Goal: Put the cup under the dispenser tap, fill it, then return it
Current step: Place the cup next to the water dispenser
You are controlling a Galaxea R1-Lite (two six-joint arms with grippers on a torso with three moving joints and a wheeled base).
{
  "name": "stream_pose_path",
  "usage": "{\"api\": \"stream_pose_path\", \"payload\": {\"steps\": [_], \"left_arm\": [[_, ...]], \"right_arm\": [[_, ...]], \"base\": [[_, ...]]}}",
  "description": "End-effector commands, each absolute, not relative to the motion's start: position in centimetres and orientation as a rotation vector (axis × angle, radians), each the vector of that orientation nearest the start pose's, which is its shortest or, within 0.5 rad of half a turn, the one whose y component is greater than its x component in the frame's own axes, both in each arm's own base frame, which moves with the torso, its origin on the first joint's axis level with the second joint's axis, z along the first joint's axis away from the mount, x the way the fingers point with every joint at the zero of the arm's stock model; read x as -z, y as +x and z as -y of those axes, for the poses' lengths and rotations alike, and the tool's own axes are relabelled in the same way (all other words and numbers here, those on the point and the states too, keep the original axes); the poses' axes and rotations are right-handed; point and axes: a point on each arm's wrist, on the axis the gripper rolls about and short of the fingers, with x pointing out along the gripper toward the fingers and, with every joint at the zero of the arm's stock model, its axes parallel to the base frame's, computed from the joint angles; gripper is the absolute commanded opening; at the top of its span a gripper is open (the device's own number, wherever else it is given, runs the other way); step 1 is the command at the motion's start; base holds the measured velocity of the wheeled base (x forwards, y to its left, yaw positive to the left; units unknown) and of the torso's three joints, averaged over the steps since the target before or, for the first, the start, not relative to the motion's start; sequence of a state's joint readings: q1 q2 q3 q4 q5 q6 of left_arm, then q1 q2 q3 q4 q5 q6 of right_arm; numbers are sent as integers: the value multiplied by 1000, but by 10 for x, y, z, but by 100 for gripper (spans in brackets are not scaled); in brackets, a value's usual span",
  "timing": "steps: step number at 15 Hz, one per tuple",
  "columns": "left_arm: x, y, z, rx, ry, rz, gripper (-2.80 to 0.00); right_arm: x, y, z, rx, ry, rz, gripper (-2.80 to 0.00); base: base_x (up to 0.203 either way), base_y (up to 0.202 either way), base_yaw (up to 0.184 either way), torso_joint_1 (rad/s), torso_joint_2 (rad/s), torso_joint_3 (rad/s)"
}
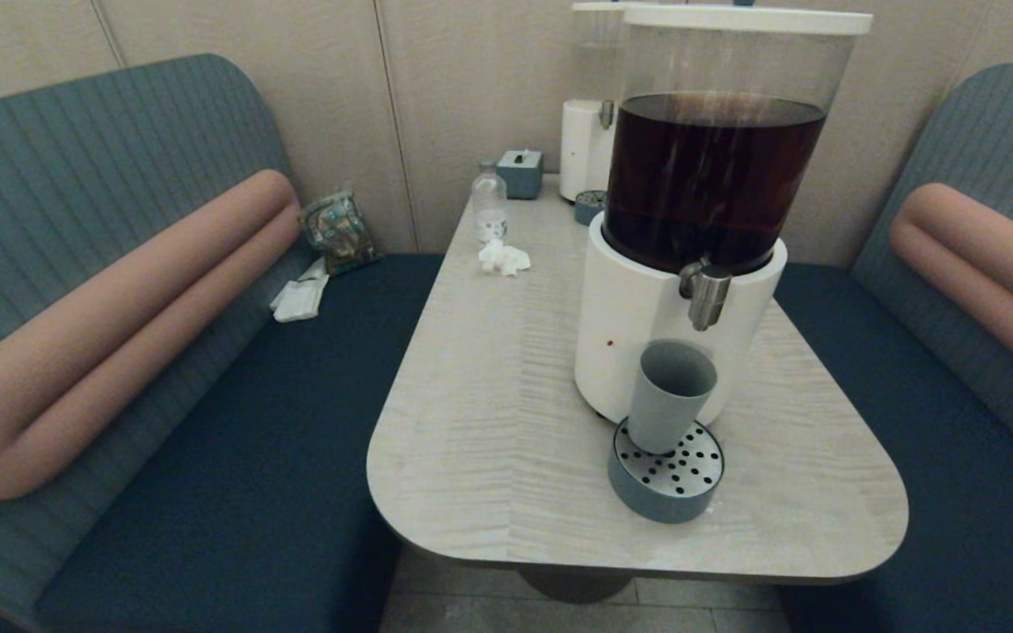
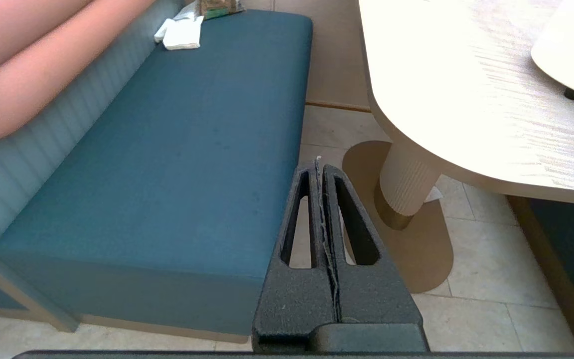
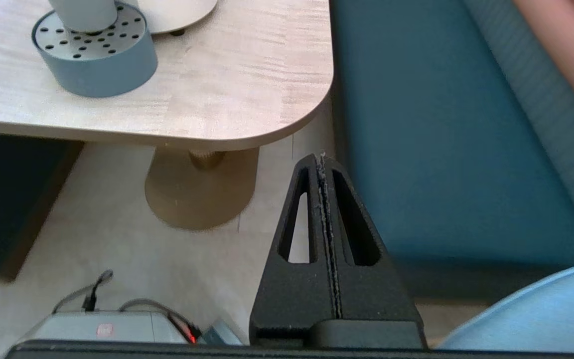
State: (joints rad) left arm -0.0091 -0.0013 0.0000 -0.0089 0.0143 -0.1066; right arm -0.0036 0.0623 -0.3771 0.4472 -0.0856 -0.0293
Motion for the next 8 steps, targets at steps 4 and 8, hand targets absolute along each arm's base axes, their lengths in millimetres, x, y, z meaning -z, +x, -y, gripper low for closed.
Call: {"api": "stream_pose_path", "payload": {"steps": [4,8], "left_arm": [[-76,-23,-1,-6,-107,10,-280],[-76,-23,-1,-5,-107,9,-280]], "right_arm": [[-133,-54,1,78,-10,74,-280],[-147,-63,0,24,-11,135,-280]], "base": [[0,0,0,0,0,0],[0,0,0,0,0,0]]}}
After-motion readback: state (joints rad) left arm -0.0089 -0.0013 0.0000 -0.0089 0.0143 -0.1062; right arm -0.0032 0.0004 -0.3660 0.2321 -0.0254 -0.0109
